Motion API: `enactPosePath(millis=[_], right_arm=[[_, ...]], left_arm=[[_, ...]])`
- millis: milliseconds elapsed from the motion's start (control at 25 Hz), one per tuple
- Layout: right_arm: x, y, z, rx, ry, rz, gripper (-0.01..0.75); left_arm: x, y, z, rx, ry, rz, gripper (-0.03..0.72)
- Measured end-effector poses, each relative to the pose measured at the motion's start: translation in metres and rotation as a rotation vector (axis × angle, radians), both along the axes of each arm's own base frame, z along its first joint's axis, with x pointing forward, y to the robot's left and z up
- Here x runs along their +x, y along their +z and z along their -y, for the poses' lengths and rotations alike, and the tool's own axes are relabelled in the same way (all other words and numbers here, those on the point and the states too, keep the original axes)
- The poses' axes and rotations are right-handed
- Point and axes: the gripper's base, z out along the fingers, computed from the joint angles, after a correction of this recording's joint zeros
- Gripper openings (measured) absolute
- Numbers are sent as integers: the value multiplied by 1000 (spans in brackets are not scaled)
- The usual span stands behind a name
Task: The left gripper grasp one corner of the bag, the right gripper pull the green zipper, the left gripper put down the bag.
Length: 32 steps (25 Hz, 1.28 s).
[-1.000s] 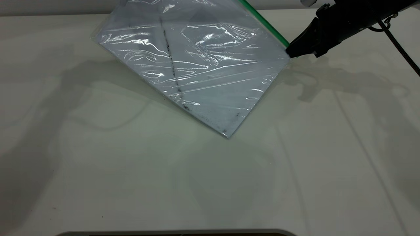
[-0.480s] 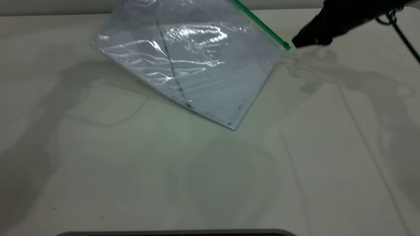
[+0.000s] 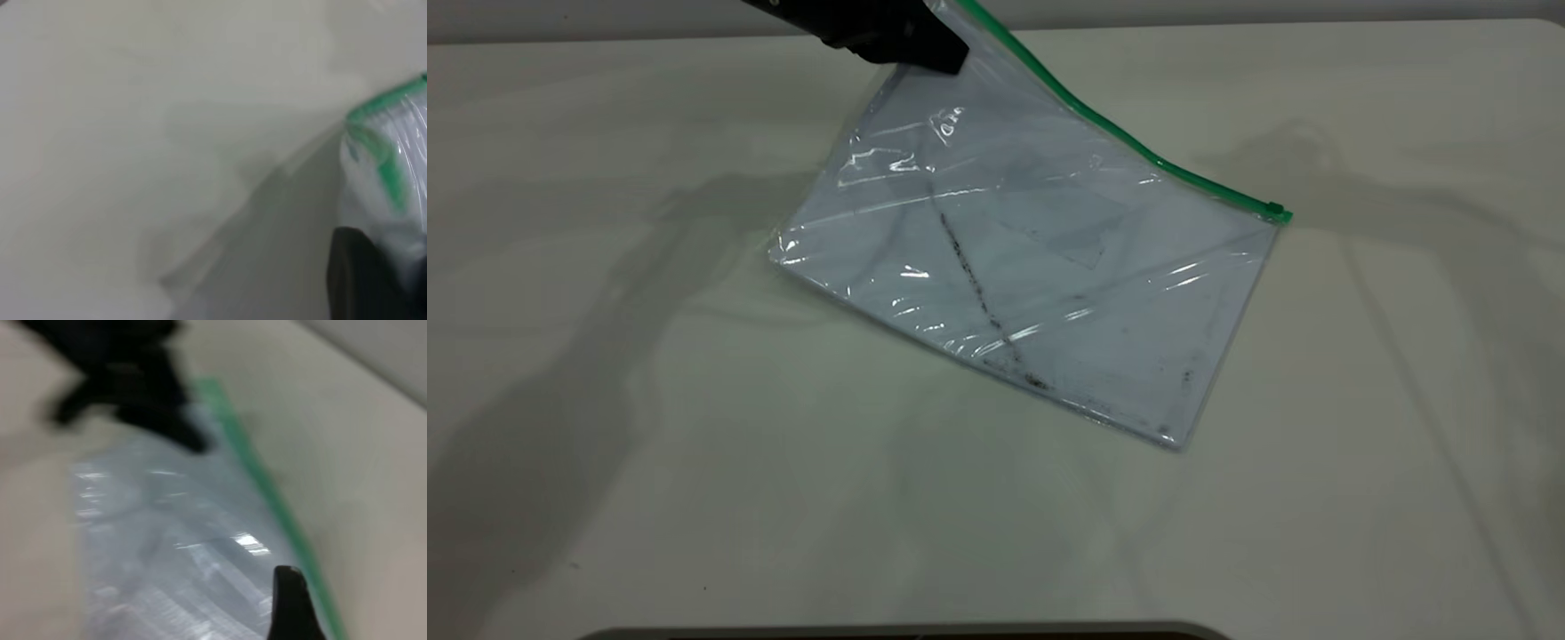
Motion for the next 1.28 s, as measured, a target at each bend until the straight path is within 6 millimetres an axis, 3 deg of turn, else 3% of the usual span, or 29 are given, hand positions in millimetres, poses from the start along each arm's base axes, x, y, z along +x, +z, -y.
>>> enactPosePath(millis=[160,320,400,560,720,880,1040,1280], right_arm=[[-34,62,-2,26,44,-79,493],[-72,118,-1,11,53,-117,492],[-88,138,2,-12,5,-130,492],[-118,172,10,-58,-139,-163,491],[-157,198,22,-118,-310,-172,489],[-209,198,30,-169,-408,-188,489],[-260,174,34,-179,-474,-250,488],[-326,113,45,-241,-598,-340,487]], left_arm=[[-1,9,-8,0,34,-77,381],[-13,40,-17,75,-79,-138,524],[-19,70,-28,133,-102,-152,538],[-33,148,-53,274,-21,-122,541],[-63,224,-75,367,97,-110,541],[-103,285,-87,402,167,-100,542],[-133,330,-96,410,273,-20,540],[-183,372,-114,426,477,32,518]])
